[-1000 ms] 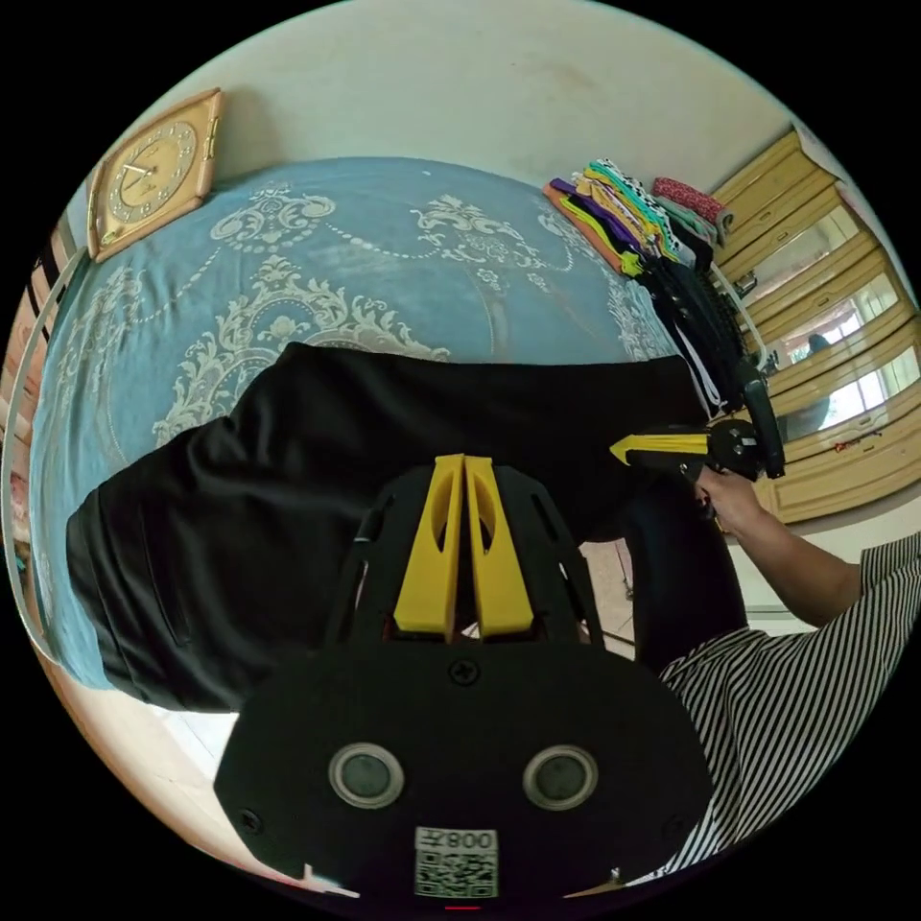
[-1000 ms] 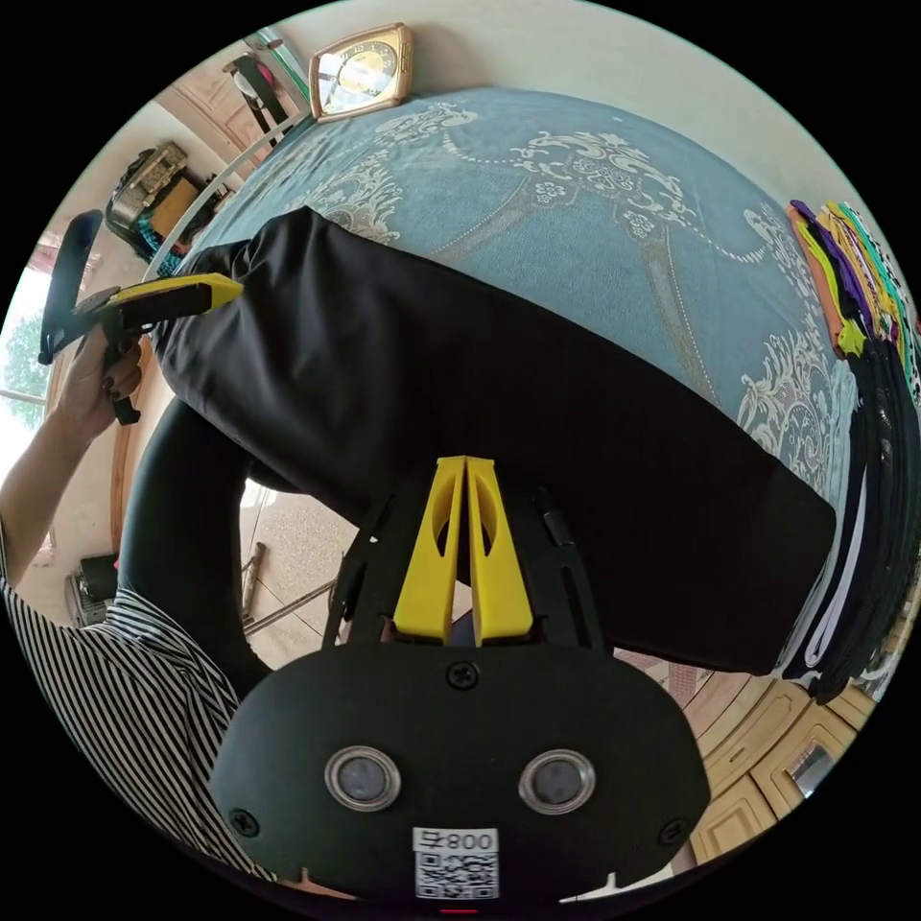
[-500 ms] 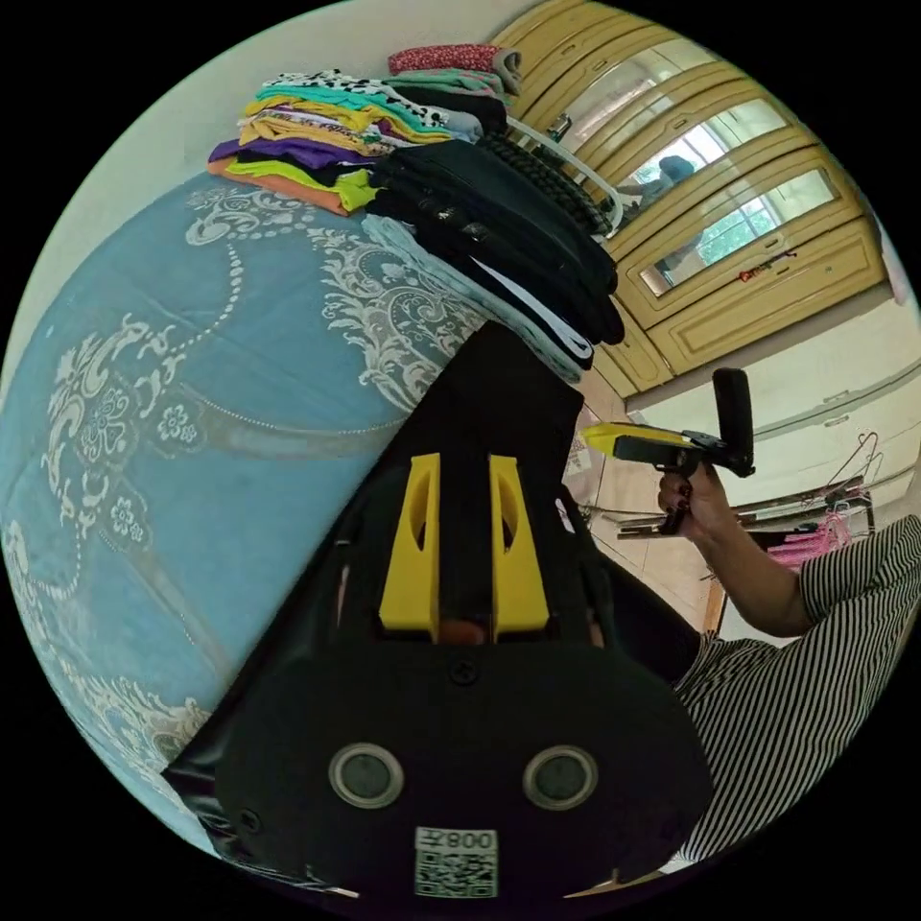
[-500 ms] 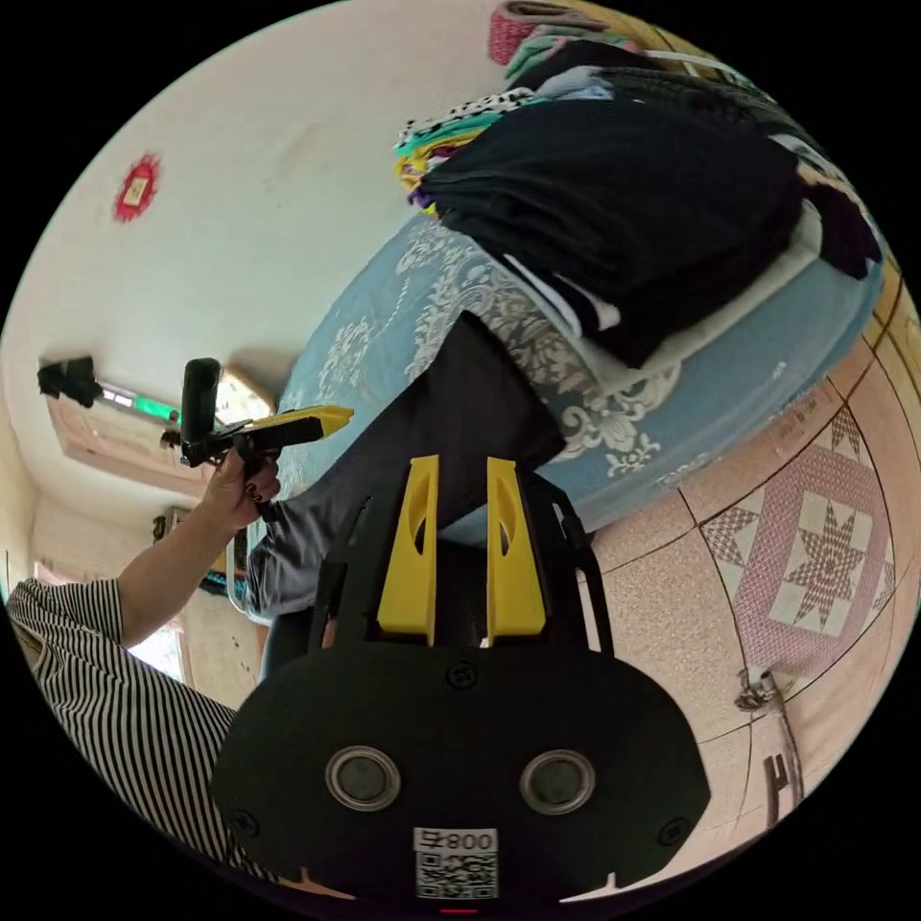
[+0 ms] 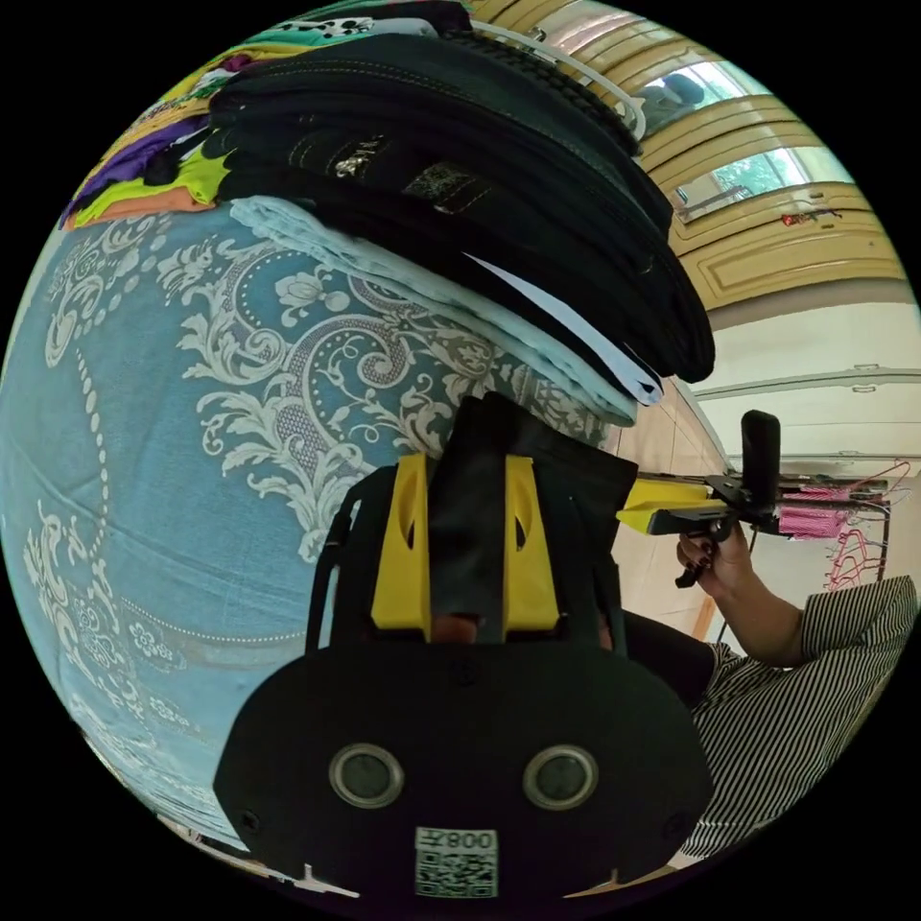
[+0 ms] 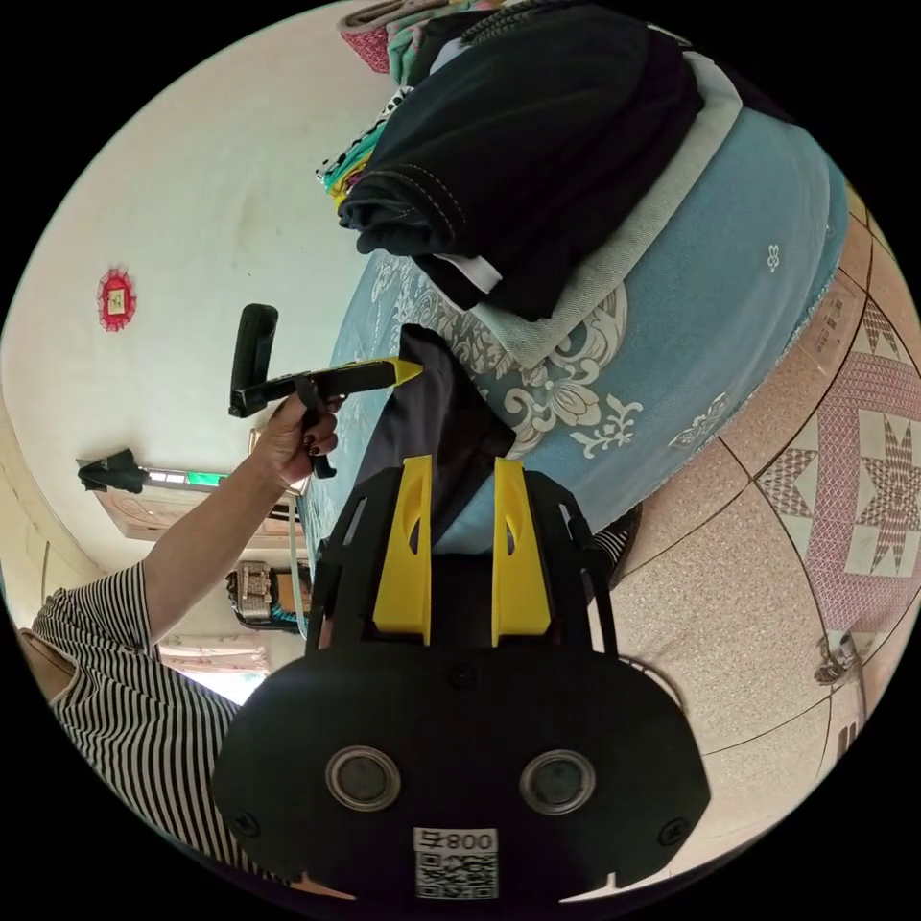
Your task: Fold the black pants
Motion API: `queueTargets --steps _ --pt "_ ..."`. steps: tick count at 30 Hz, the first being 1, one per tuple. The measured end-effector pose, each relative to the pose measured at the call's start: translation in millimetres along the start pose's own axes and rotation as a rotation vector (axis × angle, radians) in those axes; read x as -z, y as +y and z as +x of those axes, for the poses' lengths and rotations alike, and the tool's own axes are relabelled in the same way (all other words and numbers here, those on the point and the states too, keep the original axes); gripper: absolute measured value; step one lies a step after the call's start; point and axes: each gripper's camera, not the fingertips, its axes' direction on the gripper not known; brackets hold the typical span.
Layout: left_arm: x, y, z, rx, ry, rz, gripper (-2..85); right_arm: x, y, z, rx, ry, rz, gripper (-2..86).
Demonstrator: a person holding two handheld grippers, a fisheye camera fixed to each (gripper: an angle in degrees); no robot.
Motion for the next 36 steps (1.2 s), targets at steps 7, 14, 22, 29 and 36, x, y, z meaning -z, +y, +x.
queueTargets --steps 7,14,22,29,36 --pt "18.2 -21.8 27.9 -0.09 -0.137 -0.039 9.6 11.2 -5.9 16.9 -0.025 -0.056 -0.013 8.4" --pt "26.9 -22.4 30.0 -0.083 -0.117 -0.056 3.7 17.8 -3.5 17.0 -0.024 -0.037 -0.016 3.8" --pt "55.7 20.5 17.1 -0.047 -0.026 0.034 2.1 34.0 9.5 -16.5 0.054 -0.047 0.006 2.3" --pt "82.6 86.3 17.2 -0.1 -0.062 0.111 1.8 49.4 34.3 -85.3 0.199 -0.073 0.048 1.5" --pt "102.2 190.7 -3.3 -0.12 -0.076 0.227 1.8 42.1 63.7 -175.3 0.383 -0.086 0.054 1.2"
